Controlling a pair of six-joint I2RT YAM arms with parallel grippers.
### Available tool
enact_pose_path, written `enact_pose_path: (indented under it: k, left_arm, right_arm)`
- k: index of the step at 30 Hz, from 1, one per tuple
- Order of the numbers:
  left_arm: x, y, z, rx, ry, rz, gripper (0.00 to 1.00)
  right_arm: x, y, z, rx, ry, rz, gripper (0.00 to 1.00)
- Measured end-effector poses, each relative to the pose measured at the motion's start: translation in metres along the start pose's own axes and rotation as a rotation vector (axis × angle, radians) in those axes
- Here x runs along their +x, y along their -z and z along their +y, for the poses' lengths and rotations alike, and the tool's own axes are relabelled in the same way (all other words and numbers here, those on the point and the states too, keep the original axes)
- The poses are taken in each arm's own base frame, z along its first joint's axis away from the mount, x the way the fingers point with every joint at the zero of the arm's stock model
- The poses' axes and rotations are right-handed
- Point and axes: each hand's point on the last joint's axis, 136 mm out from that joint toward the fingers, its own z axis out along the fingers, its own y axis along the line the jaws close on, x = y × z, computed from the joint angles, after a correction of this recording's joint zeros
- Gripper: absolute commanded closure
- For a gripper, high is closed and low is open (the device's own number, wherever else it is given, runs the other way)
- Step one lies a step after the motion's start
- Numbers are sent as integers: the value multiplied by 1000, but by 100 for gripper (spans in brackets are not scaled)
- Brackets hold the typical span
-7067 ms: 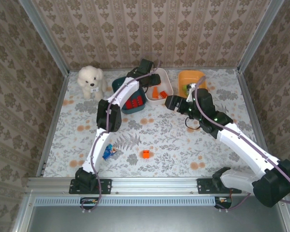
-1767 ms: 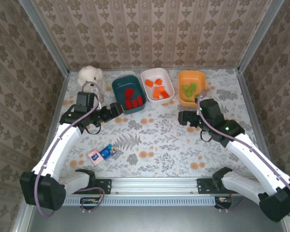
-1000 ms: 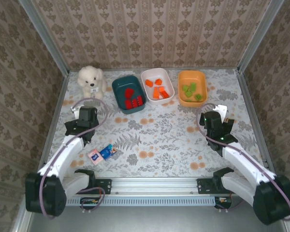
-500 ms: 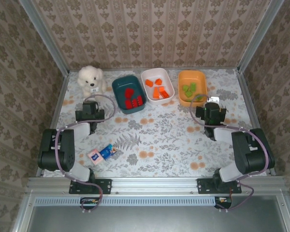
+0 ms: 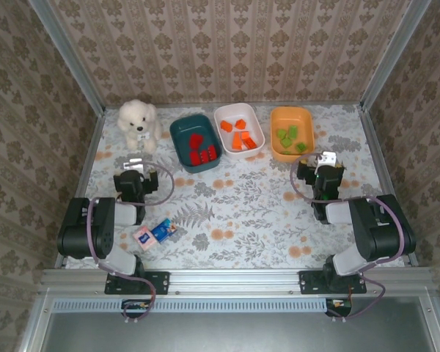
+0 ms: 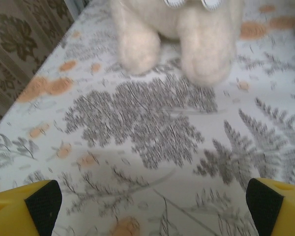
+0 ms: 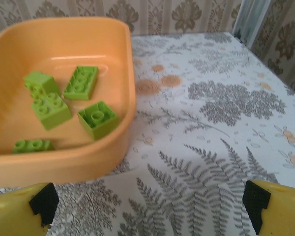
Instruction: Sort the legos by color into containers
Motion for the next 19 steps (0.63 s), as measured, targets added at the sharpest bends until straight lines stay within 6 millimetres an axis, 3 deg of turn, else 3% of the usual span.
enact_pose_path:
  k: [4, 19]
  left_arm:
    - [-10, -2, 4, -5, 13, -34, 0]
    - [-11, -1, -2, 30, 12, -35, 0]
  right_arm:
    - [-1, 0, 1, -3, 0, -1, 0]
    - [0, 0, 1, -3, 0, -1, 0]
